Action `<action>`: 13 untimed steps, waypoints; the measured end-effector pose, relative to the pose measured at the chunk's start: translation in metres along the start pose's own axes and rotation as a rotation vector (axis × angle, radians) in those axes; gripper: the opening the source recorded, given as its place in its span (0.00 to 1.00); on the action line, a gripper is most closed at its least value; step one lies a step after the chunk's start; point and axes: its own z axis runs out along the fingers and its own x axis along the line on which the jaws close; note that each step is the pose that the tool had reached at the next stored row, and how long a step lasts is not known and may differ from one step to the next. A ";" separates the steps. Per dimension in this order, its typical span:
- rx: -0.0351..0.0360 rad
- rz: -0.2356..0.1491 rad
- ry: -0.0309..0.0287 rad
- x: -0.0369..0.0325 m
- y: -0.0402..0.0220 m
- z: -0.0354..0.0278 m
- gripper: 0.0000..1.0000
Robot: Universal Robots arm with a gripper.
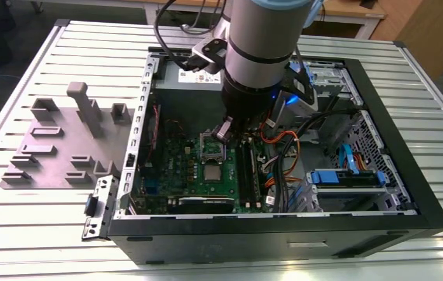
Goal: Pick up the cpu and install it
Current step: 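Close the cpu cover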
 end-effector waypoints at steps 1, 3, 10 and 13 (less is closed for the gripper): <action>-0.0008 -0.012 0.0007 0.0001 -0.0001 0.0014 0.11; -0.0028 -0.042 0.0024 0.0003 -0.0003 0.0043 0.11; -0.0071 -0.079 0.0030 -0.0031 -0.0041 0.0108 0.11; -0.0075 -0.086 0.0034 -0.0047 -0.0037 0.0129 0.11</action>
